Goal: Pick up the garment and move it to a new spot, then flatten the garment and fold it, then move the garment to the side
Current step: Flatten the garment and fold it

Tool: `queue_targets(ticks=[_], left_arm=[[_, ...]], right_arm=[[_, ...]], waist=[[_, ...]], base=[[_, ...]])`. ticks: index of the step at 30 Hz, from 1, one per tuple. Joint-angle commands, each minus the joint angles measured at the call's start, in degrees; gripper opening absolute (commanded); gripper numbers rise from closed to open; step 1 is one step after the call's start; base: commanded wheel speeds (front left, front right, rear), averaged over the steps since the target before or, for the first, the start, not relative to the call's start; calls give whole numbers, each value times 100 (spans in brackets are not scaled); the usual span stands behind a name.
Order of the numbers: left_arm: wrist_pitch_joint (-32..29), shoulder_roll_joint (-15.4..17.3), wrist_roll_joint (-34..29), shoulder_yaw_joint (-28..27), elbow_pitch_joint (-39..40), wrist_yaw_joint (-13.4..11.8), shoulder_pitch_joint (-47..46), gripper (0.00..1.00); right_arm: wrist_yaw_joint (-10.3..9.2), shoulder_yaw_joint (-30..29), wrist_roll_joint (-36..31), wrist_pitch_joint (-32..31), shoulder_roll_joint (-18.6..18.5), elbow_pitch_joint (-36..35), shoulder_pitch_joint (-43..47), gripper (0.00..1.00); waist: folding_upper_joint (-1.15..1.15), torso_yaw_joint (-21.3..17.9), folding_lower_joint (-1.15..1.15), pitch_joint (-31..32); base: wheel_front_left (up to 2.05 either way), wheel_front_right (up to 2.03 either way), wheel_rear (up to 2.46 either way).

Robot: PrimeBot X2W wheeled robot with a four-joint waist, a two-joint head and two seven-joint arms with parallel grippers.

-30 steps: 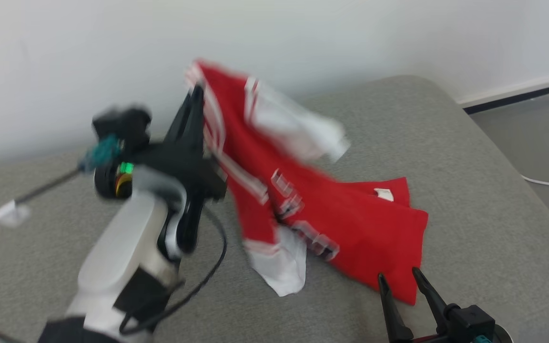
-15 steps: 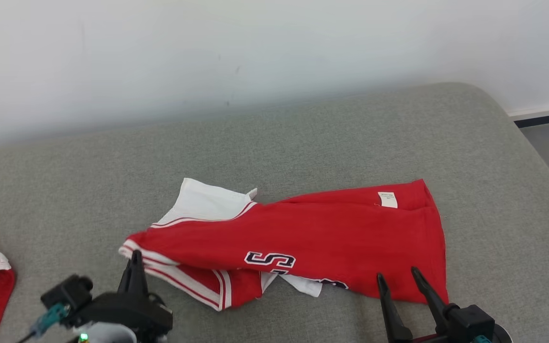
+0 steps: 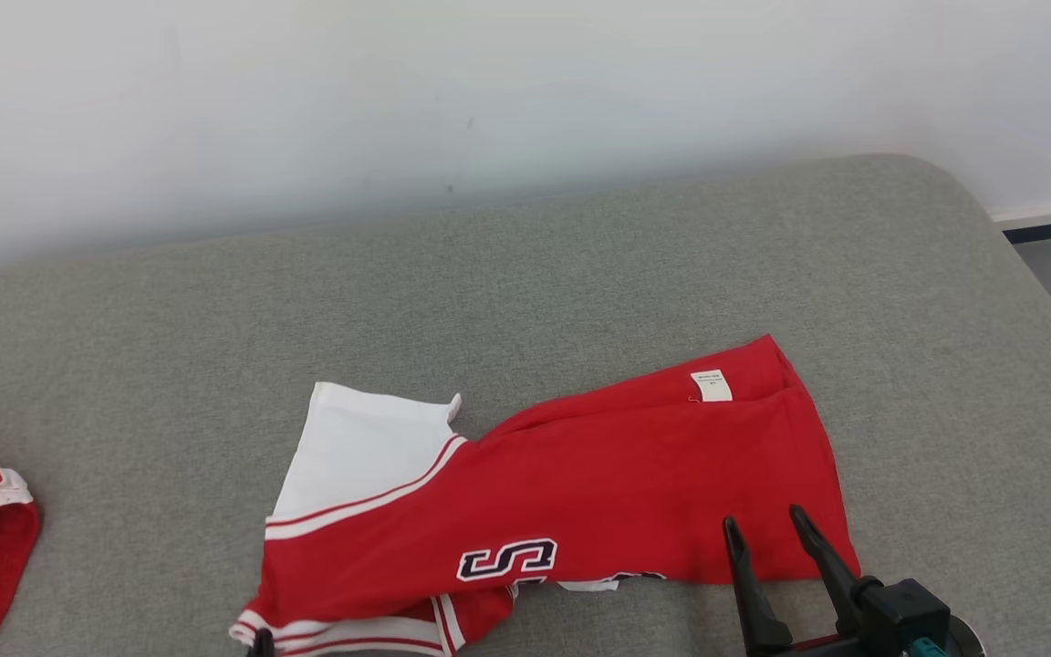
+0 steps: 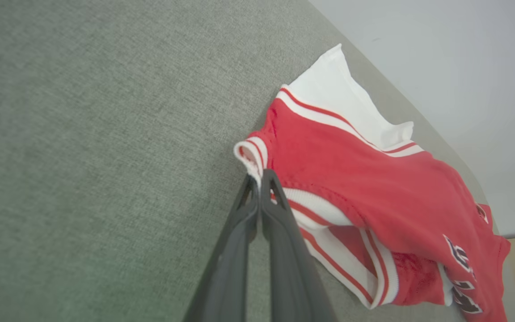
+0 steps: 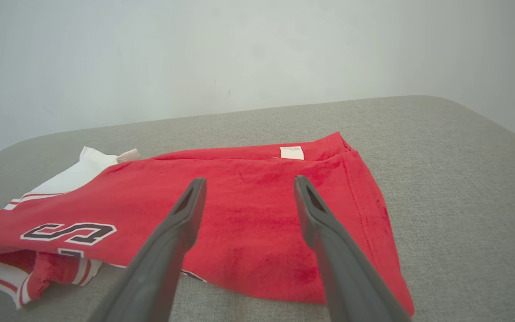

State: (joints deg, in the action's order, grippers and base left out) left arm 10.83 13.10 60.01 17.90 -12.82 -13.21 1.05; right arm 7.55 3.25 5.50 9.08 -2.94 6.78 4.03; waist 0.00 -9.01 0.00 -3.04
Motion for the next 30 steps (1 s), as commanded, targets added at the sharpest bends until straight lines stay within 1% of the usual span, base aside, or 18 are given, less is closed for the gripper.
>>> queue_targets(ticks=[1, 4, 5, 6, 7, 10, 12, 15, 17, 18, 19, 22, 27, 30], left_arm=[[-21, 35, -13, 11, 50, -35, 116, 0], [-116, 90, -43, 88, 257, -132, 330, 0], [-149, 110, -70, 132, 301, -147, 377, 9], [-185, 123, -99, 180, 327, -160, 426, 44], [-164, 170, -191, 222, 350, -194, 452, 100], [-49, 174, -300, 274, 383, -245, 498, 100], [72, 246, -459, 283, 369, -275, 521, 100], [301, 321, -802, 233, 383, -269, 532, 100], [411, 371, -1197, 120, 458, -233, 495, 100], [426, 350, -1393, 62, 502, -174, 493, 100], [444, 278, -1898, -198, 689, -61, 517, 100], [437, 63, -2674, -589, 964, 214, 657, 100], [439, -403, -3574, -1138, 1159, 743, 833, 100], [439, -597, -4033, -1368, 1208, 1075, 911, 100]], right_arm=[[-13, -6, -59, -4, 11, -23, 14, 100], [-13, -38, -74, -19, 12, -23, 23, 100], [-13, -46, -78, -22, 12, -19, 16, 100], [-13, -46, -78, -27, 12, -16, 8, 100], [-13, -42, -80, -31, 12, -17, -1, 100], [-13, -65, -89, -30, 11, -16, -14, 100], [-13, -88, -85, -37, 12, -17, 3, 100], [-13, -152, -114, -41, 11, -32, 45, 100], [-13, -197, -116, -41, 12, -45, 62, 100], [-13, -215, -119, -40, 12, -56, 69, 100], [-13, -270, -130, -41, 11, -68, 86, 100], [-13, -332, -126, -45, 12, -75, 124, 100], [-13, -382, -89, -54, 12, -54, 173, 100], [-13, -412, -66, -69, 12, -45, 206, 100]], waist=[[0, 25, 0, 7], [0, 79, 0, 32], [0, 98, 0, 43], [0, 112, 0, 62], [0, 124, 0, 79], [0, 159, 0, 145], [0, 182, 0, 200], [0, 224, 0, 272], [0, 267, 0, 313], [0, 290, 0, 331], [0, 341, 0, 378], [0, 407, 0, 452], [0, 485, 0, 574], [0, 527, 0, 633]], base=[[0, 0, 0], [0, 0, 0], [0, 0, 0], [0, 0, 0], [0, 0, 0], [0, 0, 0], [0, 0, 0], [0, 0, 0], [0, 0, 0], [0, 0, 0], [0, 0, 0], [0, 0, 0], [0, 0, 0], [0, 0, 0]])
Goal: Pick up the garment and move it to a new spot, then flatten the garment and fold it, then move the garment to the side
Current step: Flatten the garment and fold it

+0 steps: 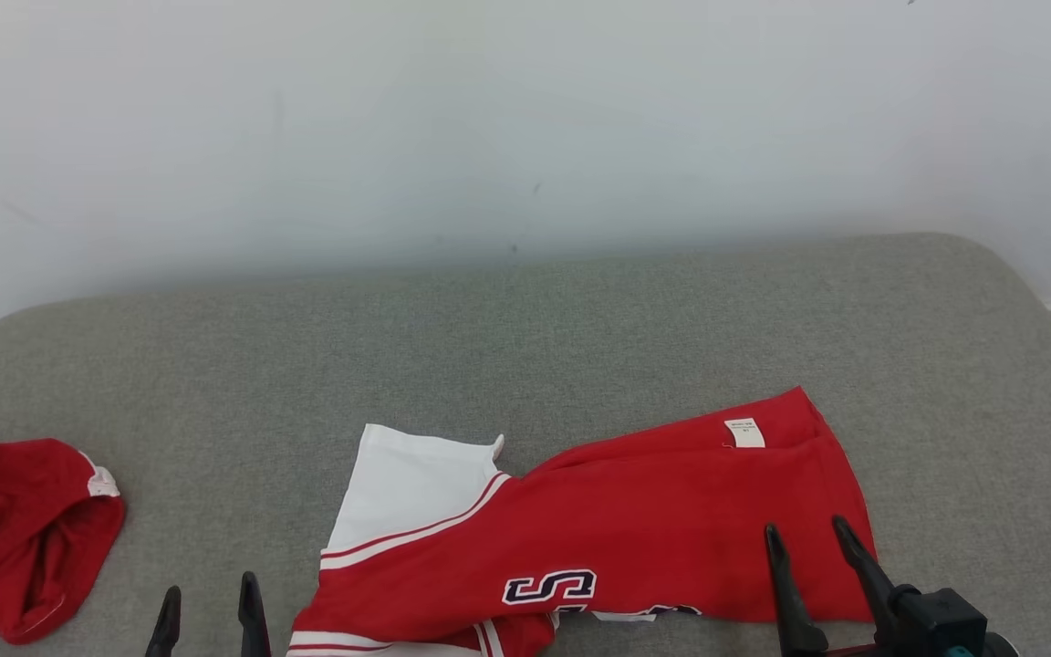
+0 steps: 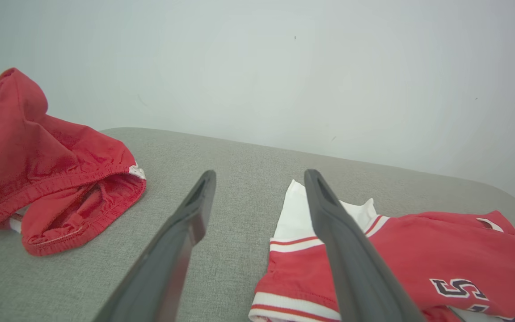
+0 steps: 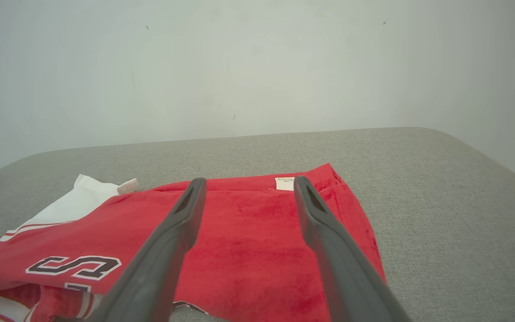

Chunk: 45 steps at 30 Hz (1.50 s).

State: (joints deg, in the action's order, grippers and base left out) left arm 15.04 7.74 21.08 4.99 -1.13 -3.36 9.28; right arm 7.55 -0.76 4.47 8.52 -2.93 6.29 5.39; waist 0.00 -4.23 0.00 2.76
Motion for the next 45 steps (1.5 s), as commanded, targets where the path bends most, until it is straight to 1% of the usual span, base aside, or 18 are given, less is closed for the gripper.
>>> queue_targets(ticks=[1, 5, 6, 9, 14, 22, 35, 42, 45], left_arm=[[19, -124, -267, -160, 47, 186, 116, 100], [19, -301, -662, -389, -6, 568, 196, 100], [19, -301, -662, -389, -6, 568, 196, 100], [19, -382, -844, -514, -91, 731, 268, 100], [19, -449, -1022, -675, -316, 825, 338, 100], [19, -477, -1161, -853, -581, 929, 193, 100], [20, -487, -1246, -873, -737, 1042, 116, 100], [19, -489, -1095, -812, -689, 961, 193, 100], [20, -488, -1094, -792, -691, 938, 93, 100]], right_arm=[[-13, -17, 41, -19, 11, 6, 74, 100], [-13, -62, 50, 16, 11, 14, 87, 100], [-13, -62, 50, 16, 11, 14, 87, 100], [-13, -97, 48, 60, 11, 62, 131, 100], [-13, -151, 63, 83, 11, 160, 152, 100], [-13, -161, 73, 83, 11, 273, 119, 100], [-13, -147, 89, 68, 10, 270, 66, 100], [-13, -148, 34, -10, 10, 213, 13, 100], [-13, -125, 18, -92, 12, 141, -35, 100]], waist=[[0, 62, 0, 67], [0, 114, 0, 110], [0, 114, 0, 110], [0, 134, 0, 132], [0, 124, 0, 158], [0, 95, 0, 111], [0, 95, 0, 82], [0, 37, 0, 38], [0, 2, 0, 0]], base=[[0, 0, 0], [0, 0, 0], [0, 0, 0], [0, 0, 0], [0, 0, 0], [0, 0, 0], [0, 0, 0], [0, 0, 0], [0, 0, 0]])
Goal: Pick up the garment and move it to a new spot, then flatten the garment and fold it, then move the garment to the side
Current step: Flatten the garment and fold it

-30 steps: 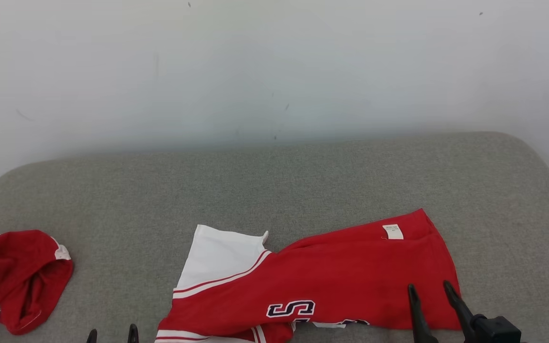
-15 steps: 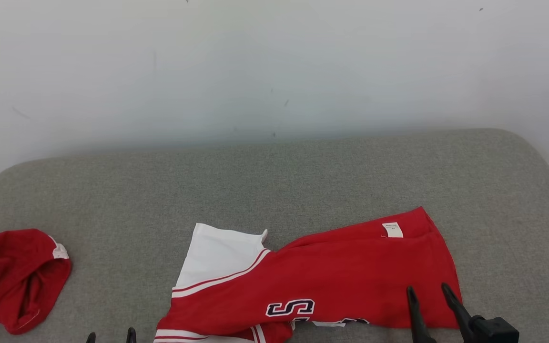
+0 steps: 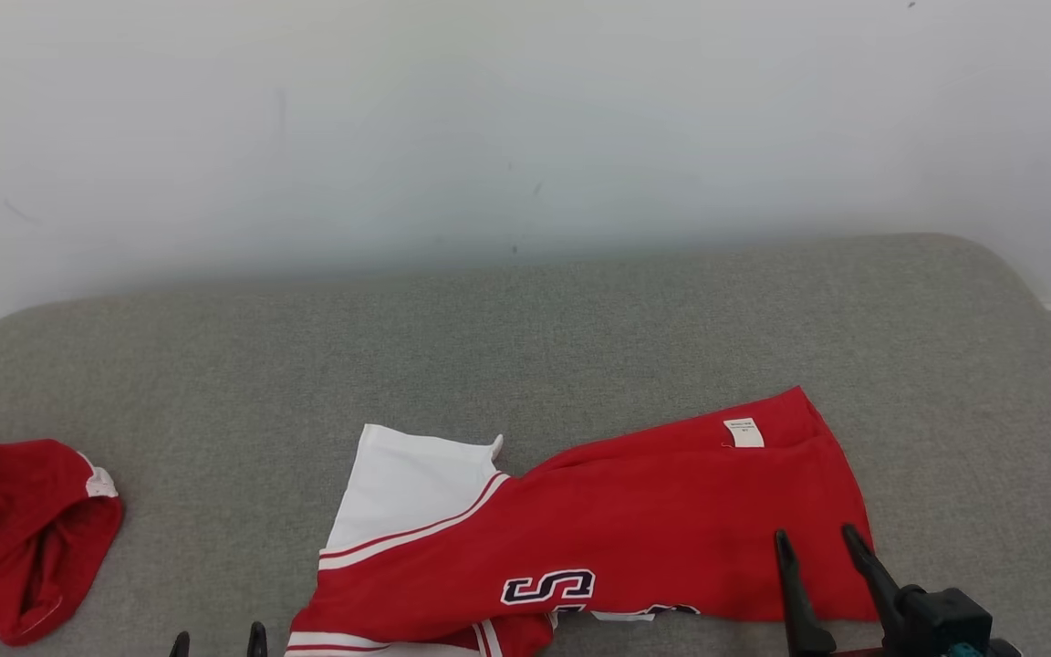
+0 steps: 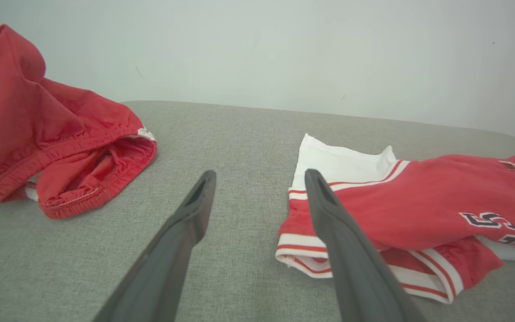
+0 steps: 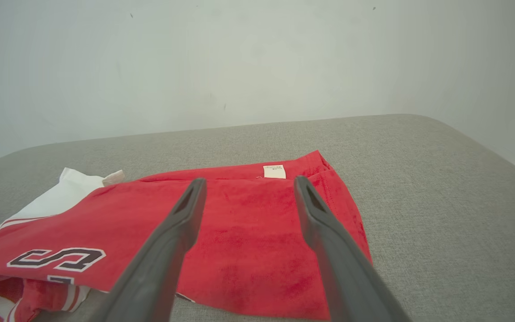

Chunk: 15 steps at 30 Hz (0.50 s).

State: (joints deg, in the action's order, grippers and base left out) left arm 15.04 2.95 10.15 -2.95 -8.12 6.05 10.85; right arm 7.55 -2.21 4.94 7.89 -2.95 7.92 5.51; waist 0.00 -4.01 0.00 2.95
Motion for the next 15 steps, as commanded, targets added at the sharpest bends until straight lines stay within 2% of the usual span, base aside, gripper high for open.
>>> queue_targets(ticks=[1, 6, 8, 15], left_arm=[[20, -10, -5, 17, -16, -5, -105, 100], [-31, 51, 71, 169, -516, 45, -415, 100], [-229, 168, 75, 293, -702, 84, -769, 100], [-1657, 475, 295, 755, -1478, 137, -2340, 100]], right_arm=[[-13, 25, -55, -72, 14, -52, -64, 100], [-13, 130, -260, -478, -35, -152, -306, 100], [-13, 167, -309, -839, -214, -149, -520, 100], [-13, 388, 168, -2504, -916, 42, -1525, 100]], waist=[[0, -30, 0, -30], [0, -81, 0, -91], [0, -107, 0, -147], [0, -183, 0, -495]], base=[[0, 0, 0], [0, 0, 0], [0, 0, 0], [0, 0, 0]])
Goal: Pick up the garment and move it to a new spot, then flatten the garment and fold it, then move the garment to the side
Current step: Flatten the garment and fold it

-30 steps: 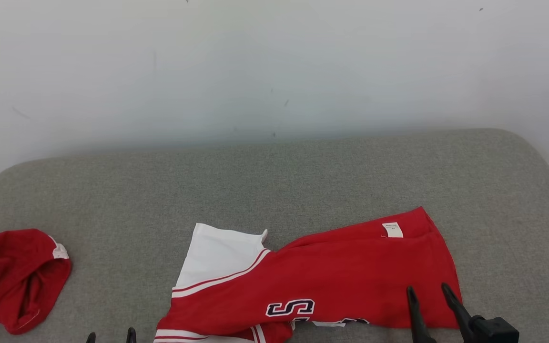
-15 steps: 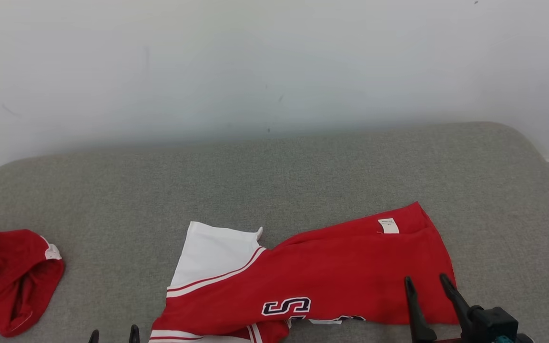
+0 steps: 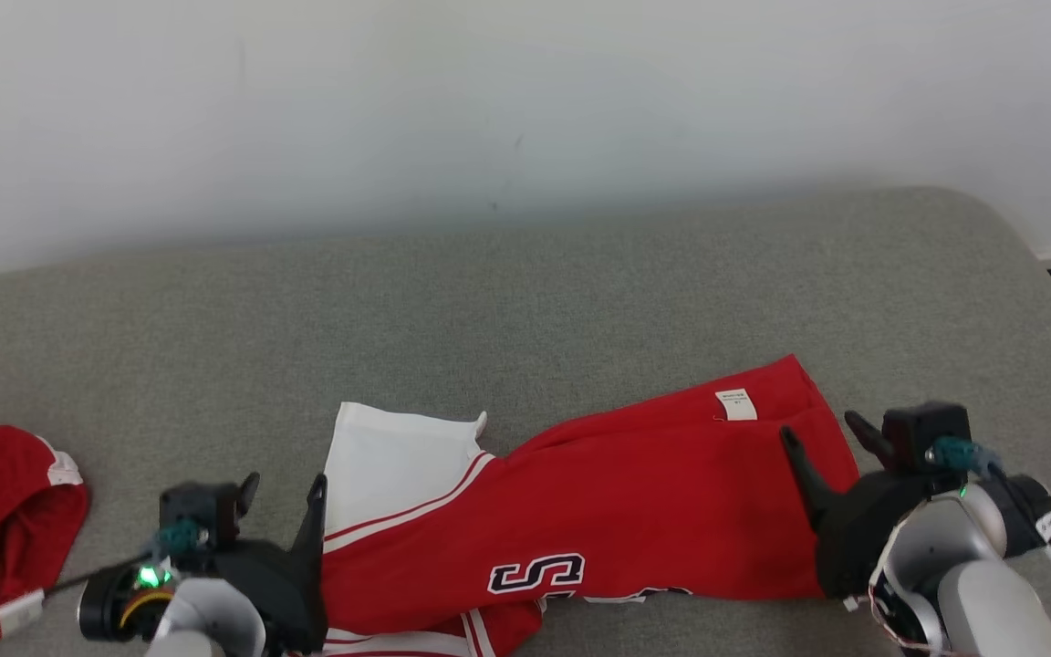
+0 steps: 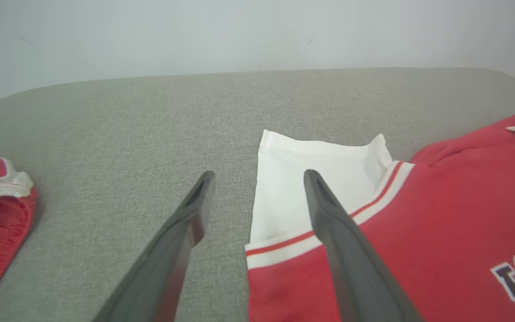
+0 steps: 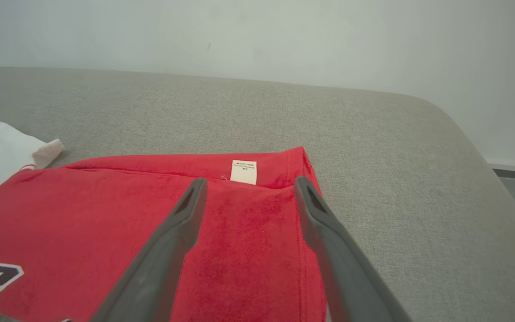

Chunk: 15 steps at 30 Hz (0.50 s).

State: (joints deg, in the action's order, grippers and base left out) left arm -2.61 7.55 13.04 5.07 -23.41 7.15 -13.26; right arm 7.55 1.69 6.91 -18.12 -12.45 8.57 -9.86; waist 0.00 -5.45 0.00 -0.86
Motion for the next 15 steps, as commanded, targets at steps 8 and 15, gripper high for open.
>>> queue_targets(ticks=[8, 15], left_arm=[[-1125, 219, 249, 113, -1004, 22, -1486, 100], [-1683, 410, 397, 187, -1684, 26, -2223, 100]], right_arm=[[-13, 372, 434, -810, -221, 264, -965, 100], [-13, 748, 566, -821, -251, 500, -1531, 100]], waist=[[0, -311, 0, -696], [0, -607, 0, -1037]], base=[[0, 0, 0], [0, 0, 0]])
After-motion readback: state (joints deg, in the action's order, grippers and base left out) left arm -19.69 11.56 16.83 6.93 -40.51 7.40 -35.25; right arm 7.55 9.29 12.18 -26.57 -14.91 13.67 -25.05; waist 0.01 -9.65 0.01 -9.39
